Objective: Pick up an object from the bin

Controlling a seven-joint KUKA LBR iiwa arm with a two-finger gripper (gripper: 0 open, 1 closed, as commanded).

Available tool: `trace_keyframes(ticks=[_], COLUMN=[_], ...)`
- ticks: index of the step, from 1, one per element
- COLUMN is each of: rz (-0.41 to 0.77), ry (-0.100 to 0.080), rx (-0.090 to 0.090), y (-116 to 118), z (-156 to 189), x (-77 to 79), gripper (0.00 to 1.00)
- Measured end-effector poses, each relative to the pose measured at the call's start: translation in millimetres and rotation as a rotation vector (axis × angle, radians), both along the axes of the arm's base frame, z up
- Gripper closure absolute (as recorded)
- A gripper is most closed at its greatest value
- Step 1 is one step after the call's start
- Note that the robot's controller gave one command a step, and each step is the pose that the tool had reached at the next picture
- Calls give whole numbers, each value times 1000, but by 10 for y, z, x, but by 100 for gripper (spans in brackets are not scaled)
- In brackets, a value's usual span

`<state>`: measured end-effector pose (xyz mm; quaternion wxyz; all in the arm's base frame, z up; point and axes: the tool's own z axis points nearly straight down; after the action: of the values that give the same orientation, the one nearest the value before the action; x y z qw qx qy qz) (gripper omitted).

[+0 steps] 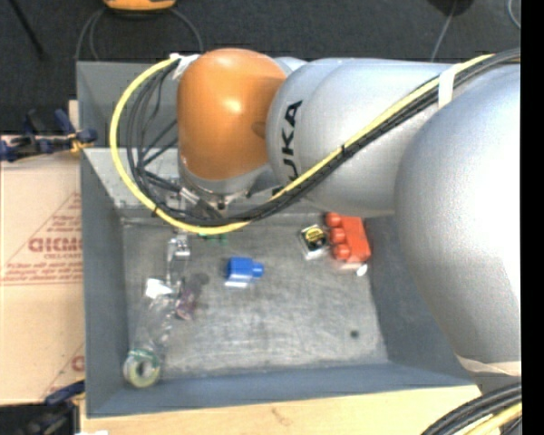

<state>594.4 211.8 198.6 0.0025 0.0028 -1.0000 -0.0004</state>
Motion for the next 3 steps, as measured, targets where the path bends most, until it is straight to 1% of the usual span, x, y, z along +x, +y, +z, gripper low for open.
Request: trace_keyframes(ticks=[1,2,3], rz=[-218,-181,-116], ry=[-13,-14,-15], rx=[6,6,9], y=[-248,-244,-228], z=[-831,-861,-878], x=[-320,-320,-319], gripper=[0,0,0])
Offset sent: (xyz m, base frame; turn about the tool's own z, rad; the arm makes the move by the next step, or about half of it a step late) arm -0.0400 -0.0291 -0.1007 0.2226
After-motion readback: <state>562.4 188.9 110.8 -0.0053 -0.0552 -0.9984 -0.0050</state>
